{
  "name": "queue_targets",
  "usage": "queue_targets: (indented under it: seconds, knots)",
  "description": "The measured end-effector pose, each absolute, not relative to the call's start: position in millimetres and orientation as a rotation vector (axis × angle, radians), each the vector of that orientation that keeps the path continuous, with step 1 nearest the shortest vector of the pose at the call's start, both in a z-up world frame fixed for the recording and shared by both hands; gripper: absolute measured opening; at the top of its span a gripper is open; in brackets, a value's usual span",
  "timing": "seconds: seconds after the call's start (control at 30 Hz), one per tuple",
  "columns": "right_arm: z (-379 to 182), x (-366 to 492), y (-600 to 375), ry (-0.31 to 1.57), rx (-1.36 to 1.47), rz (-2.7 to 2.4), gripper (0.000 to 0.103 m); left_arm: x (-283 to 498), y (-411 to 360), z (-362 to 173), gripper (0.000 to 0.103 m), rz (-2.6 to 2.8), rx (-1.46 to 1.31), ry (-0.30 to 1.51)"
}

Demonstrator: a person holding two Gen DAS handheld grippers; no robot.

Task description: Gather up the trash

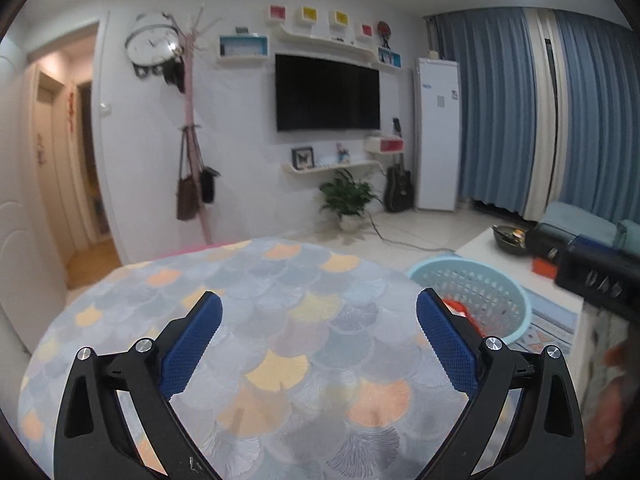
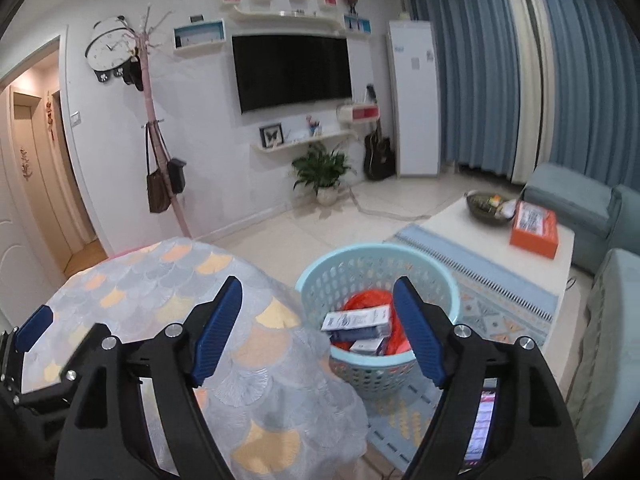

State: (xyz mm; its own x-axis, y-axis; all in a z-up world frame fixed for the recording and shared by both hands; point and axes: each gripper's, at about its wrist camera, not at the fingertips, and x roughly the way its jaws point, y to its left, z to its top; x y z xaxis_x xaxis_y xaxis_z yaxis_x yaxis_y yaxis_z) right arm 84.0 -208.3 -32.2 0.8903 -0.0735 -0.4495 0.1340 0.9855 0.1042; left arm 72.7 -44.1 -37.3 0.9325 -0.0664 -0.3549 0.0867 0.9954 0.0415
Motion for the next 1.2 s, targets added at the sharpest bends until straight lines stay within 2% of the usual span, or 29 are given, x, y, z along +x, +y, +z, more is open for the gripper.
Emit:
queue_targets:
  seconds: [0.3, 1.2]
  knots:
    - [-31.7, 66.8, -200.2, 0.387, 0.079, -0.146, 0.074, 61.2, -35.7, -47.2, 0.095, -0.082, 0.018, 0.369]
    - [-45.1, 80.8, -197.1, 0.434, 0.051, -0.14, 0.074, 66.0, -13.7, -48.9, 0.095, 0.027, -0.037, 0.399]
